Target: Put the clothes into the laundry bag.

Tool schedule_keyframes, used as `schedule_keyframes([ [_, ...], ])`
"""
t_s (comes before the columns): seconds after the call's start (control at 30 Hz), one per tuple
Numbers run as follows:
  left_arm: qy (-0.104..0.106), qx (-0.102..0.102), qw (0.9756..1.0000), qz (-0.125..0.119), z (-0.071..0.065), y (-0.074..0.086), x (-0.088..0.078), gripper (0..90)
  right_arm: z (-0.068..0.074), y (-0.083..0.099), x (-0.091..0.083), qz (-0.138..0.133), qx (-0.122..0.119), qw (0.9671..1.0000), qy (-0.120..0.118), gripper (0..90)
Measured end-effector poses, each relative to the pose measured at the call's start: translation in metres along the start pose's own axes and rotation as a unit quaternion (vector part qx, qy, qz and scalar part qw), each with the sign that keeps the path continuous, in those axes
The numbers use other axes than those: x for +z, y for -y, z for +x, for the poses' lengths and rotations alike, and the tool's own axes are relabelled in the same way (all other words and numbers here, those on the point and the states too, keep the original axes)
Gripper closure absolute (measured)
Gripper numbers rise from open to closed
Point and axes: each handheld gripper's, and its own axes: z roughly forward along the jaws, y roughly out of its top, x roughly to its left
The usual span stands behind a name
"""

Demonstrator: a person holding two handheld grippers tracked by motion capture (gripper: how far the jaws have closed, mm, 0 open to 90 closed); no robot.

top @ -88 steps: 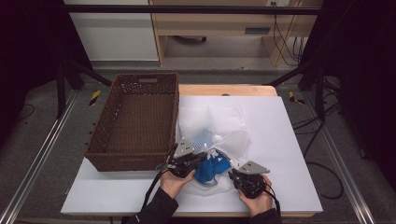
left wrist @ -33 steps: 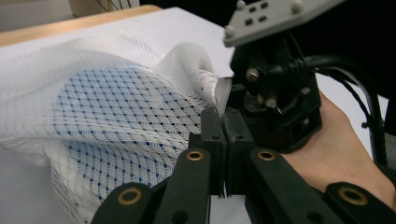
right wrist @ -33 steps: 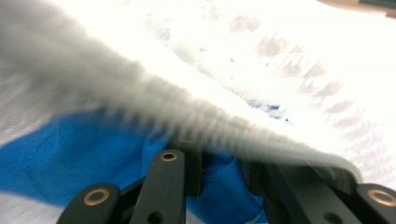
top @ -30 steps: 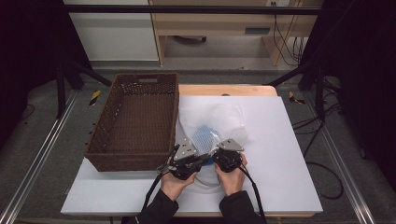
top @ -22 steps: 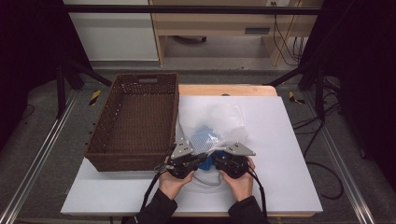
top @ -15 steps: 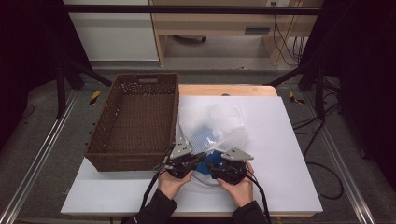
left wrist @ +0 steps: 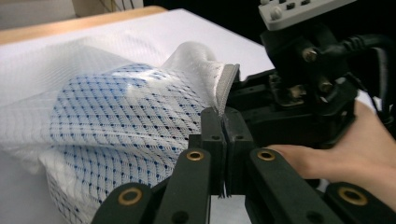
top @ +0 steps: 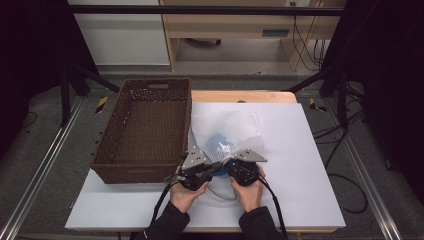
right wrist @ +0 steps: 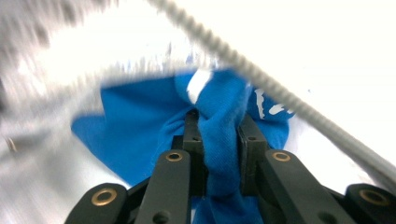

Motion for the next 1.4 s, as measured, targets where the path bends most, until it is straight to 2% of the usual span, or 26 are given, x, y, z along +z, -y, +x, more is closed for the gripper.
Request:
schedule_keyframes([
  [0.07,0.005,0.005,1.0,-0.005,-0.003,-0.004,-0.002,88.7,-0.001,-0.003,0.001,-0.008,0.0,0.9999,0.007,78.7],
  [0.1,0.01,0.012,0.9999,-0.005,-0.006,-0.006,-0.003,88.7,-0.003,-0.007,0.007,-0.021,0.006,0.9995,0.025,78.6],
  [0.13,0.01,0.012,0.9999,-0.005,-0.006,-0.006,-0.003,88.7,-0.003,-0.007,0.007,-0.021,0.006,0.9995,0.025,78.6],
  [0.17,0.014,0.016,0.9998,-0.001,-0.008,-0.005,-0.002,88.6,-0.006,-0.007,0.016,-0.018,0.006,0.9979,0.062,78.4],
  [0.2,0.017,0.02,0.9996,0.01,-0.009,0.0,0.002,88.6,-0.008,-0.005,0.02,-0.006,0.007,0.9972,0.075,78.0],
  [0.27,0.018,0.02,0.9995,0.014,-0.009,0.002,0.003,88.6,-0.013,-0.002,0.026,0.018,0.001,0.996,0.087,76.4],
  [0.3,0.02,0.016,0.9993,0.026,-0.008,0.01,0.007,88.6,-0.016,-0.002,0.025,0.023,0.008,0.9962,0.084,74.1],
  [0.4,0.02,0.01,0.9993,0.031,-0.006,0.014,0.009,88.5,-0.017,-0.003,0.019,0.028,0.002,0.9965,0.079,67.9],
  [0.43,0.019,0.007,0.9992,0.033,-0.004,0.016,0.009,88.5,-0.018,-0.004,0.01,0.034,0.003,0.9975,0.061,60.8],
  [0.47,0.019,0.007,0.9992,0.033,-0.004,0.016,0.009,88.5,-0.018,-0.004,0.01,0.034,0.003,0.9975,0.061,60.8],
  [0.5,0.015,0.007,0.9993,0.034,-0.003,0.017,0.009,88.5,-0.018,-0.003,-0.002,0.035,-0.006,0.9988,0.034,54.3],
  [0.57,0.014,0.008,0.9993,0.034,-0.003,0.017,0.008,88.4,-0.017,-0.002,-0.009,0.039,-0.013,0.9989,0.023,52.3],
  [0.63,0.014,0.012,0.9991,0.037,-0.002,0.018,0.006,88.4,-0.017,0.002,-0.026,0.039,-0.035,0.9986,-0.006,51.2],
  [0.67,0.012,0.012,0.9991,0.04,-0.002,0.018,0.006,88.3,-0.018,0.006,-0.042,0.037,-0.044,0.9978,-0.032,50.9],
  [0.73,0.009,0.013,0.999,0.043,-0.002,0.019,0.007,88.3,-0.018,0.009,-0.05,0.034,-0.048,0.9976,-0.037,51.0],
  [0.77,0.006,0.013,0.999,0.043,-0.002,0.019,0.007,88.3,-0.02,0.012,-0.061,0.022,-0.054,0.9978,-0.031,49.5],
  [0.87,0.006,0.008,0.9992,0.039,-0.002,0.019,0.007,88.4,-0.022,0.013,-0.065,0.023,-0.052,0.9978,-0.034,53.3],
  [0.97,0.004,0.005,0.9995,0.031,-0.002,0.016,0.006,88.4,-0.017,0.016,-0.052,0.048,-0.047,0.997,-0.039,60.0],
  [1.0,0.004,0.005,0.9995,0.031,-0.002,0.016,0.006,88.4,-0.017,0.016,-0.052,0.048,-0.047,0.997,-0.039,60.0],
  [1.03,0.004,0.004,0.9996,0.027,-0.002,0.014,0.006,88.5,-0.013,0.019,-0.039,0.067,-0.055,0.9956,-0.037,66.2],
  [1.07,0.004,0.004,0.9996,0.027,-0.002,0.014,0.006,88.5,-0.013,0.019,-0.039,0.067,-0.055,0.9956,-0.037,66.2],
  [1.1,0.004,0.005,0.9997,0.025,-0.003,0.014,0.007,88.5,-0.009,0.022,-0.026,0.081,-0.052,0.9948,-0.035,74.7],
  [1.13,0.004,0.005,0.9996,0.026,-0.003,0.014,0.007,88.5,-0.007,0.022,-0.021,0.081,-0.048,0.9951,-0.031,77.9],
  [1.27,0.005,0.002,0.9997,0.025,-0.003,0.013,0.008,88.5,-0.002,0.016,-0.008,0.064,-0.036,0.9971,-0.021,82.9],
  [1.3,0.005,0.003,0.9997,0.023,-0.003,0.012,0.007,88.5,0.001,0.008,-0.001,0.04,-0.027,0.9987,-0.013,83.4],
  [1.4,0.005,0.011,0.9998,0.015,-0.005,0.007,0.002,88.6,0.001,0.0,0.008,0.011,-0.018,0.9997,0.007,83.3],
])
